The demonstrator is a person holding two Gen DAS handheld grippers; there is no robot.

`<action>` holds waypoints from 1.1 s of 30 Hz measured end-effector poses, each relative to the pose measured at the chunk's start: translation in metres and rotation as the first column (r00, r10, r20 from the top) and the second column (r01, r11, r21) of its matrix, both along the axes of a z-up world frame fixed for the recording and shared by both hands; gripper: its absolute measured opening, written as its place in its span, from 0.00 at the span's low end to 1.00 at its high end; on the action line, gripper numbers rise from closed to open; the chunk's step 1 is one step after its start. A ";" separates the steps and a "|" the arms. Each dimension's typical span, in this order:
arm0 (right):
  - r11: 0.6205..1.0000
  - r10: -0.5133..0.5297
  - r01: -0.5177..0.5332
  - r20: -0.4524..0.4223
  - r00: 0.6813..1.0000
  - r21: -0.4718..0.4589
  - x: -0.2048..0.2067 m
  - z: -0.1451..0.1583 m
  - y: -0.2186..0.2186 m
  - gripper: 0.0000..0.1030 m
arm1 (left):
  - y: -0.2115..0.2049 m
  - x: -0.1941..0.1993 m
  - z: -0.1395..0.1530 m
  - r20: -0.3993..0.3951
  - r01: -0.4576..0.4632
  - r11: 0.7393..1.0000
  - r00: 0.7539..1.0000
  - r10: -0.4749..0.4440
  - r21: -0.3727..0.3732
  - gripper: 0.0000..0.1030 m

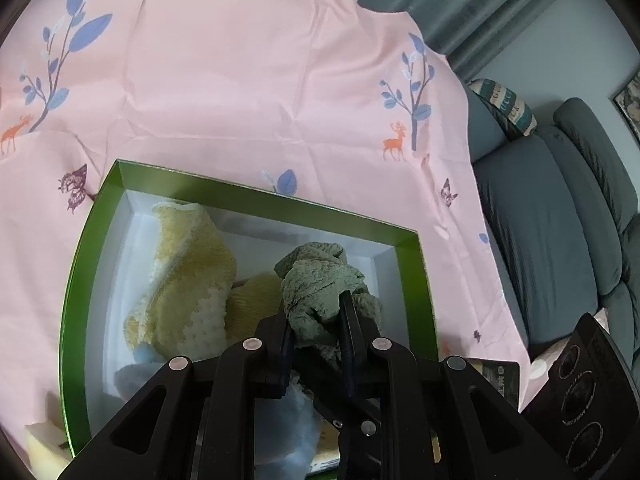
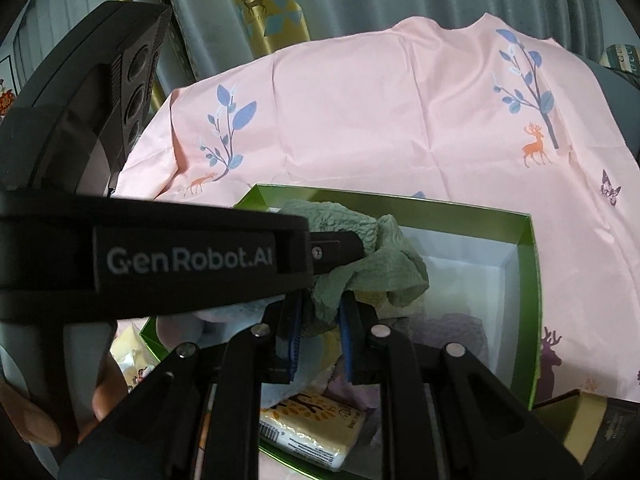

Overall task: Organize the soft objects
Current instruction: 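Lift the green cloth and lower it into the green box, then open the left tool to release the green cloth in the box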

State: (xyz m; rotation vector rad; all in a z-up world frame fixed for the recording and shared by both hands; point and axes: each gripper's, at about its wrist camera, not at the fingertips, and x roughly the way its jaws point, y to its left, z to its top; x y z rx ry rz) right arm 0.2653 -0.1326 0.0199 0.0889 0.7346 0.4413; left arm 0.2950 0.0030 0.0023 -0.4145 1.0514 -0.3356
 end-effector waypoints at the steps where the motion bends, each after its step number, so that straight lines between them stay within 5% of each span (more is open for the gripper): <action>1: 1.000 0.000 0.000 -0.008 1.000 0.008 0.002 -0.001 0.000 0.17 | 0.001 0.001 -0.002 -0.003 -0.002 1.000 1.000 0.002 0.003 0.19; 28: 0.999 -0.015 0.019 -0.096 0.995 0.036 0.020 -0.022 0.000 0.18 | 0.001 0.008 -0.023 -0.045 0.000 0.999 0.999 0.002 0.048 0.19; 31: 0.999 -0.035 0.039 -0.096 0.995 0.037 0.021 -0.023 -0.002 0.25 | 0.002 0.008 -0.022 -0.040 -0.003 0.998 0.999 0.005 0.057 0.19; 33: 0.998 -0.055 0.059 -0.103 0.993 0.037 0.023 -0.024 -0.004 0.41 | 0.003 0.009 -0.022 -0.046 -0.004 0.998 0.999 0.008 0.068 0.19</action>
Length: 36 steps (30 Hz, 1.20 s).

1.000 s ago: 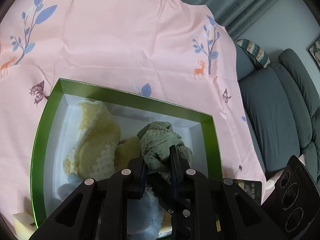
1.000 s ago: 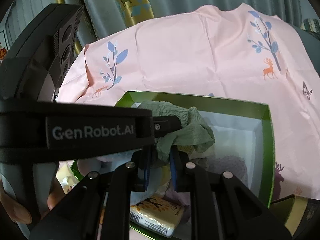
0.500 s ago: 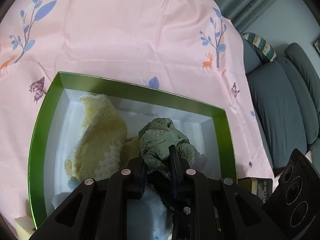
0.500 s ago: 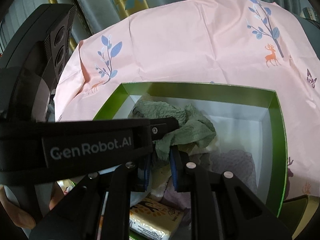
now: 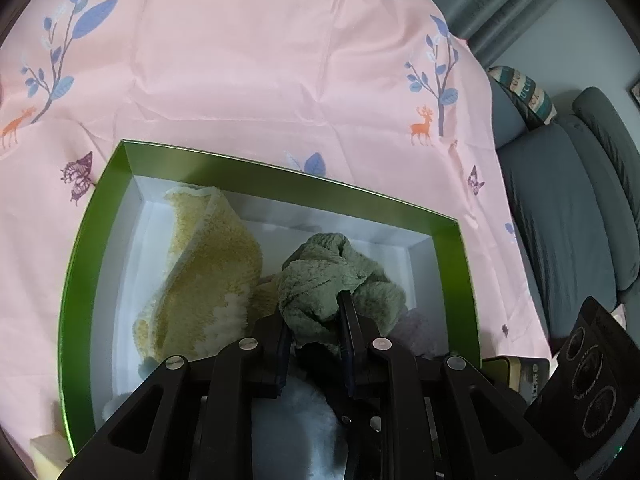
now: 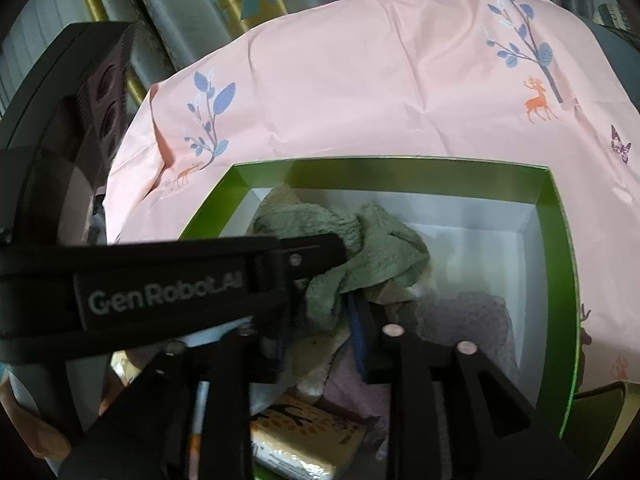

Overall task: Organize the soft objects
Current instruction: 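Open the left tool to release the green cloth in the box, then move the left tool toward the red-and-white knitted item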

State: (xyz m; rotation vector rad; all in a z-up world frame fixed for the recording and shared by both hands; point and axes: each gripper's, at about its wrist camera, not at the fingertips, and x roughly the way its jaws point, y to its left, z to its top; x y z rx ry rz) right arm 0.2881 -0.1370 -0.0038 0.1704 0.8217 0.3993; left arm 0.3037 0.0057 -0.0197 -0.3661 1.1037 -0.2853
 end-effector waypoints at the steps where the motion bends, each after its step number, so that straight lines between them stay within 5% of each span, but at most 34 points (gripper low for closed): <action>1: 1.000 -0.007 0.007 -0.003 1.000 0.004 0.000 -0.001 -0.002 0.44 | 0.001 0.000 -0.001 -0.005 -0.001 1.000 1.000 0.001 -0.001 0.19; 4: 1.000 -0.024 0.024 -0.005 1.000 0.020 -0.002 -0.002 -0.007 0.53 | 0.004 0.001 -0.004 -0.018 0.007 1.000 1.000 -0.007 -0.020 0.46; 6: 0.999 -0.031 0.031 -0.005 1.000 0.024 -0.002 -0.002 -0.007 0.57 | 0.006 -0.001 -0.002 -0.001 0.016 1.000 1.000 -0.016 -0.021 0.74; 13: 0.998 -0.057 0.057 0.026 0.998 0.014 -0.006 0.002 -0.007 0.61 | 0.002 -0.009 0.014 0.072 0.041 0.998 0.996 -0.043 0.039 0.77; 16: 0.997 -0.083 0.083 0.064 0.994 0.008 -0.012 0.010 -0.011 0.70 | 0.004 -0.015 0.023 0.119 0.033 0.998 0.992 -0.038 0.044 0.89; 36: 0.992 -0.125 0.125 0.188 0.974 0.015 -0.045 0.043 -0.019 0.93 | 0.043 -0.060 0.071 0.283 -0.022 0.999 0.959 0.032 -0.039 0.99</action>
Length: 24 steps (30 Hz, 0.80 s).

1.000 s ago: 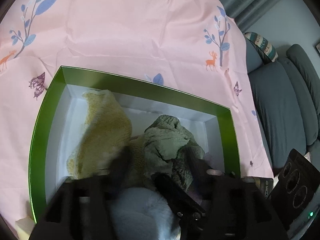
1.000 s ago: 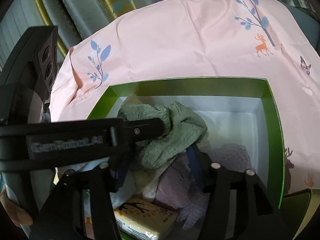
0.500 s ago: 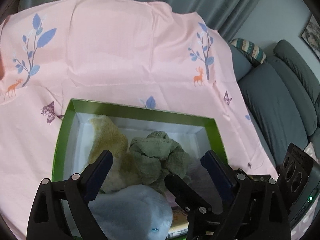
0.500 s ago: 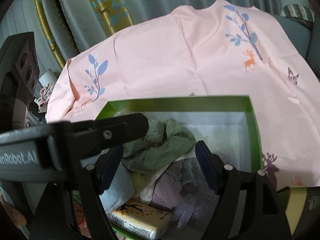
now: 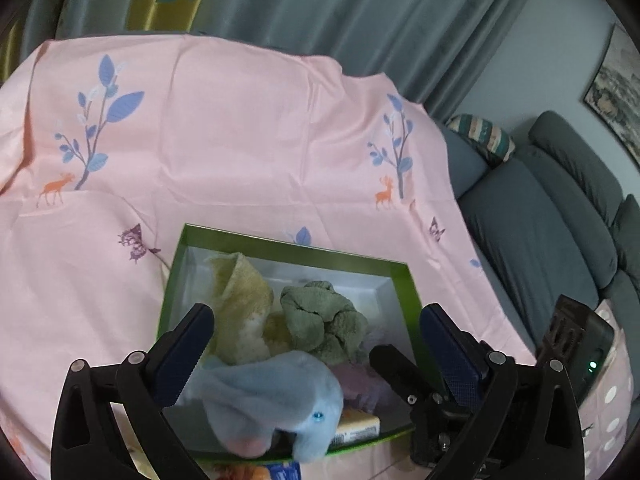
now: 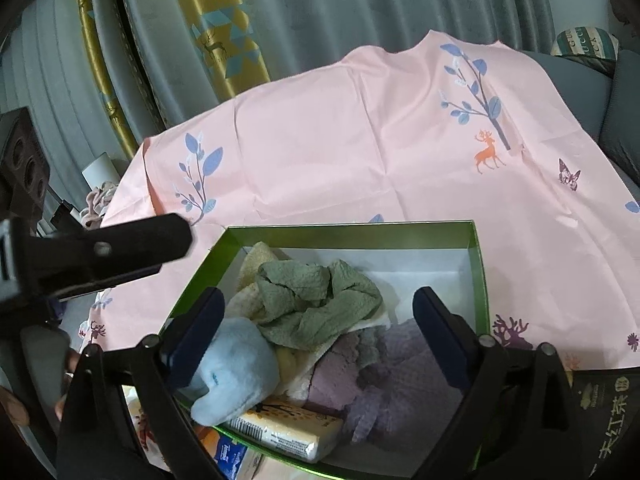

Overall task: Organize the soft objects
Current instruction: 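Move the left tool toward the red-and-white knitted item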

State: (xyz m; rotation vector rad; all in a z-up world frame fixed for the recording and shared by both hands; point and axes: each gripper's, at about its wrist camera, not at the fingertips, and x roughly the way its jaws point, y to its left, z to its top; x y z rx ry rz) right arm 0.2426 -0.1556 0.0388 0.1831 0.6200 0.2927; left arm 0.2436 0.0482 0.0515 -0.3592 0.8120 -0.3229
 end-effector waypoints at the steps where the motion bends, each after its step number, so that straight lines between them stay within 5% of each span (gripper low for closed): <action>1: 1.000 0.000 0.000 0.002 1.000 -0.001 -0.002 0.001 0.000 0.93 | 0.003 -0.005 0.002 0.006 -0.006 1.000 1.000 0.007 -0.004 0.99; 9: 0.999 0.046 -0.046 0.046 0.998 0.004 -0.023 0.010 0.001 0.93 | 0.025 -0.043 0.006 0.030 -0.025 0.998 0.999 0.027 -0.064 0.99; 15: 0.973 0.230 -0.232 0.122 0.966 0.002 -0.062 0.011 0.003 0.93 | 0.050 -0.081 -0.002 0.028 -0.046 0.990 0.998 0.050 -0.137 0.99; 24: 0.925 0.378 -0.377 0.015 0.926 -0.047 -0.099 -0.025 0.014 0.93 | 0.058 -0.130 -0.041 -0.073 -0.044 0.976 0.997 0.029 -0.215 0.99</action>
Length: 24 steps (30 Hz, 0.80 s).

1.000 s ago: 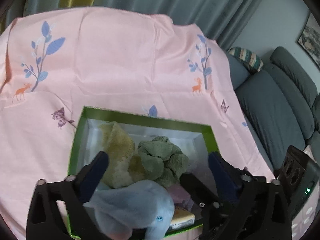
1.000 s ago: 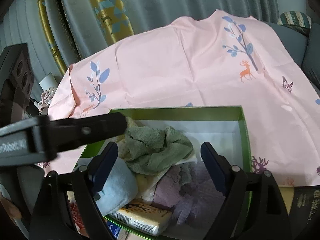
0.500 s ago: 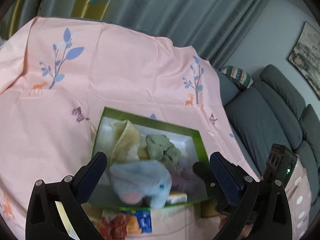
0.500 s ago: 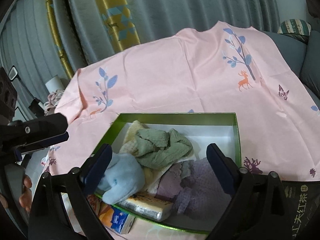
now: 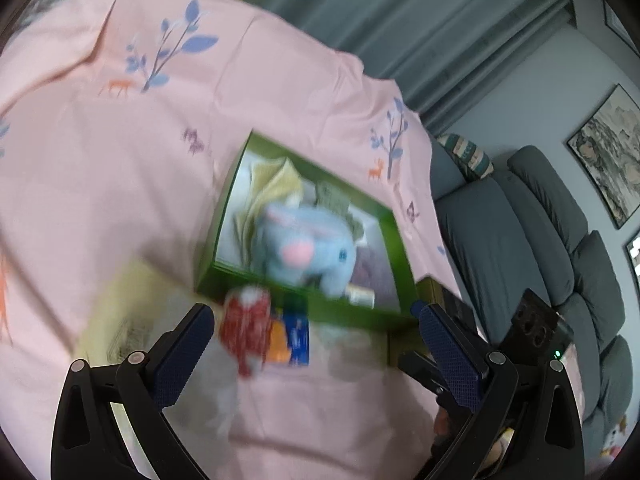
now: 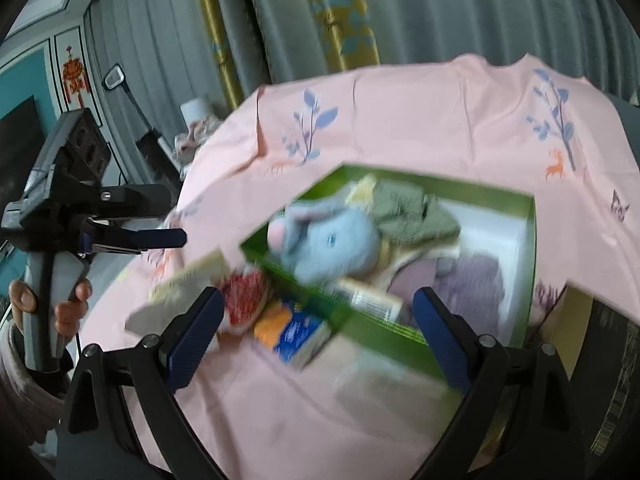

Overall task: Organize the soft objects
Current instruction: 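Move the left tool toward the red-and-white knitted item, then close the left tool on the red-and-white knitted item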

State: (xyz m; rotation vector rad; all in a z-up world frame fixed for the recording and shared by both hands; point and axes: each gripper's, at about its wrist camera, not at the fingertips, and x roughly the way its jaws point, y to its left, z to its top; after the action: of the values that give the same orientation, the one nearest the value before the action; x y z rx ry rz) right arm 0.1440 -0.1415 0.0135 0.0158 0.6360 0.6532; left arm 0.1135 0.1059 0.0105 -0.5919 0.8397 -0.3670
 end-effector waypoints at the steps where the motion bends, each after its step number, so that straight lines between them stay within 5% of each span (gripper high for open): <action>1: 1.000 0.006 -0.006 -0.011 1.000 0.001 -0.002 -0.004 0.001 0.93 | -0.001 -0.007 -0.006 -0.017 0.000 1.000 1.000 0.000 -0.012 0.99; 10: 0.988 0.137 -0.129 -0.090 0.987 0.088 -0.014 -0.019 0.032 0.90 | 0.005 -0.006 -0.024 -0.116 -0.050 0.994 0.993 0.039 -0.095 0.99; 15: 0.972 0.191 -0.160 -0.182 0.965 0.171 0.002 -0.035 0.050 0.75 | 0.005 0.004 -0.022 -0.150 -0.055 0.980 0.988 0.026 -0.192 0.99; 24: 0.962 0.193 -0.122 -0.293 0.936 0.244 0.040 -0.060 0.073 0.52 | -0.005 0.030 -0.029 -0.183 -0.063 0.984 0.983 0.032 -0.166 0.99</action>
State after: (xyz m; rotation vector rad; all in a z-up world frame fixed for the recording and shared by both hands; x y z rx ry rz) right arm 0.1837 -0.0681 -0.0468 0.2849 0.8749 0.8870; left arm 0.1434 0.1012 -0.0181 -0.8132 0.9711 -0.3475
